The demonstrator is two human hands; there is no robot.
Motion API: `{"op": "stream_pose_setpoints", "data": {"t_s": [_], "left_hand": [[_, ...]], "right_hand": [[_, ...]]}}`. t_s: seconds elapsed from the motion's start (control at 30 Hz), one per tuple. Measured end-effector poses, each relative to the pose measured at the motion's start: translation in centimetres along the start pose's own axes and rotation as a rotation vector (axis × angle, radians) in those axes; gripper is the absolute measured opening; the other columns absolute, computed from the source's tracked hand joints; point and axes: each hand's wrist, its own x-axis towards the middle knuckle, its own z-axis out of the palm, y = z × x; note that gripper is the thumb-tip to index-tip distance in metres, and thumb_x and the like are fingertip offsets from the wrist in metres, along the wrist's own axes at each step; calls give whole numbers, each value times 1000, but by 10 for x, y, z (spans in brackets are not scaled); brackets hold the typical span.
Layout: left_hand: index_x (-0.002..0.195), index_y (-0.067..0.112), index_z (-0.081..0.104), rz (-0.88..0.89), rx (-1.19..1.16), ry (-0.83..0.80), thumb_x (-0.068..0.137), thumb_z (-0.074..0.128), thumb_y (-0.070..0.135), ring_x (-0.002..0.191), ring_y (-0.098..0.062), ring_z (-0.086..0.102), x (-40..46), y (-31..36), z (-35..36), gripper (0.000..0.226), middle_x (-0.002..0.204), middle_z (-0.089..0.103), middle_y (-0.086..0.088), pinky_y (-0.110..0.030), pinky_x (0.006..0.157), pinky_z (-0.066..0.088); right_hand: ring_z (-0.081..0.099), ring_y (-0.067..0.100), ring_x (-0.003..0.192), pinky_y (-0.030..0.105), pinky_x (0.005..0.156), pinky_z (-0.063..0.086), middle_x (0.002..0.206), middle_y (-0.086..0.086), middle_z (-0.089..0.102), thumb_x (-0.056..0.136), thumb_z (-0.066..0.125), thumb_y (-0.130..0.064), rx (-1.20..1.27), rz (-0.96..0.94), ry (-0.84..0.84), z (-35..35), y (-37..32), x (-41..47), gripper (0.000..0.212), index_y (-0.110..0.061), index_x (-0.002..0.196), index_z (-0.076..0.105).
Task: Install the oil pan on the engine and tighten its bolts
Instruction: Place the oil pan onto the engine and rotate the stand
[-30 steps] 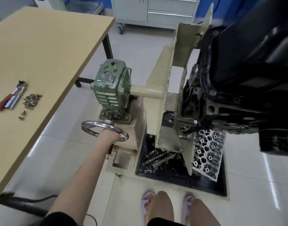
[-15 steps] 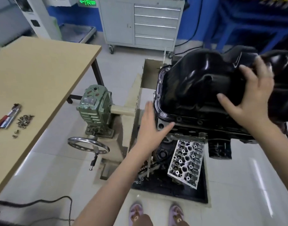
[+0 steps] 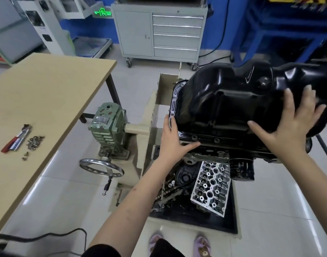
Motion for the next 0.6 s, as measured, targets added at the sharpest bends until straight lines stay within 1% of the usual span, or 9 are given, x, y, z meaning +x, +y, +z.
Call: {"op": "stream_pose_setpoints", "data": {"t_s": [0.1, 0.2, 0.37, 0.5, 0.6], "left_hand": [[147, 11, -5, 3, 28, 1, 67, 73, 52, 143, -21, 4, 1, -1, 0, 119, 154, -13, -2, -37, 117, 16], [147, 11, -1, -3, 13, 29, 69, 73, 50, 143, -20, 9, -1, -1, 2, 115, 154, -10, -2, -34, 116, 20], [148, 13, 5, -2, -1, 77, 69, 74, 47, 140, -18, 16, -6, -2, 9, 110, 153, -5, 2, -26, 107, 28], [148, 16, 5, -8, -35, 79, 68, 75, 47, 139, -16, 18, -7, -3, 9, 110, 153, -6, 5, -18, 100, 23], [148, 15, 2, 8, -44, 76, 68, 75, 46, 139, -16, 18, -7, -3, 8, 112, 153, -8, 5, -21, 103, 25]], "right_hand": [[8, 39, 133, 66, 102, 3, 142, 37, 17, 72, 54, -61, -31, -23, -38, 2, 7, -4, 89, -11, 140, 24], [8, 38, 134, 65, 103, 3, 144, 34, 18, 71, 54, -64, -43, -24, -46, 3, 11, -6, 92, -9, 140, 28], [8, 37, 135, 61, 105, 1, 145, 33, 19, 70, 52, -66, -55, -28, -45, 1, 15, -8, 91, -13, 140, 26], [10, 40, 134, 63, 103, 3, 143, 35, 20, 70, 53, -64, -60, -32, -42, 0, 11, -9, 92, -6, 139, 32], [10, 41, 134, 63, 104, 2, 143, 35, 19, 71, 52, -64, -65, -37, -53, -2, 11, -10, 92, -6, 139, 30]]}}
